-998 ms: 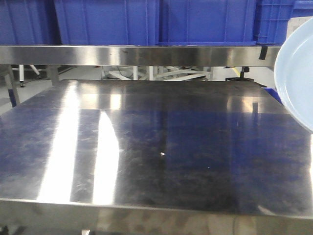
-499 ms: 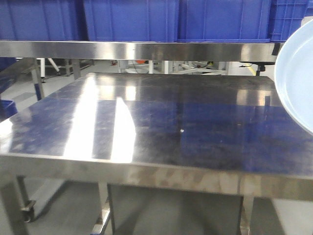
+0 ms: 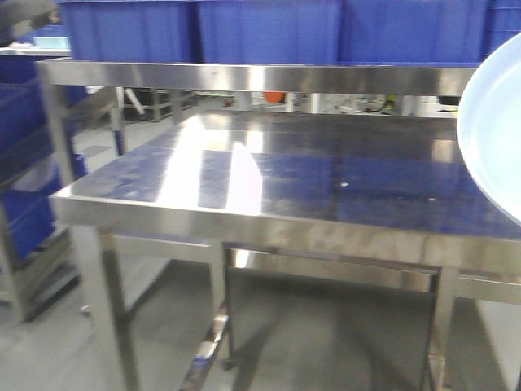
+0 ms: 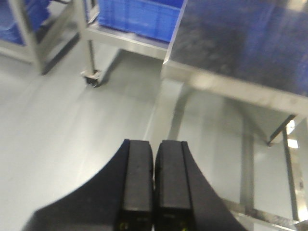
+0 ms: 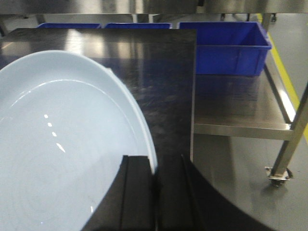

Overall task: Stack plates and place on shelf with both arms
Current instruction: 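Drive the base to the rack of blue bins holding the plates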

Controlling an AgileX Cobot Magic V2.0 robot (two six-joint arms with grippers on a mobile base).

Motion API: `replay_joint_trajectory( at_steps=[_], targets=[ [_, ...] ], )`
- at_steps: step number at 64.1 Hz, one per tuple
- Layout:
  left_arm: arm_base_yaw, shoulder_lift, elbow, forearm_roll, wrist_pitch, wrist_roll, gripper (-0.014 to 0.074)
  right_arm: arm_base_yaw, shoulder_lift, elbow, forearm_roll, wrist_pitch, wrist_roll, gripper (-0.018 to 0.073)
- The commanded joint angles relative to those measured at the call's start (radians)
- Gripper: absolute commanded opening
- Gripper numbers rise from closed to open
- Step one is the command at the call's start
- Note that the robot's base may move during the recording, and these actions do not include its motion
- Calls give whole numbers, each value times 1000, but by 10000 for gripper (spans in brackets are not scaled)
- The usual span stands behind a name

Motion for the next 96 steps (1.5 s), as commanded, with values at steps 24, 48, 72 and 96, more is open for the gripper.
replay_joint_trajectory(
  at_steps=[24,48,72,96],
  targets=[
    [1,5,-30,-3,-79,-7,85,-7,7,-34,-6,-94,2,29],
    [1,5,-30,-3,-79,-7,85,-7,7,-34,-6,-94,2,29],
    [1,5,-30,-3,-79,-7,85,-7,7,-34,-6,-94,2,29],
    [1,5,-30,-3,-79,-7,85,-7,7,-34,-6,-94,2,29]
  ],
)
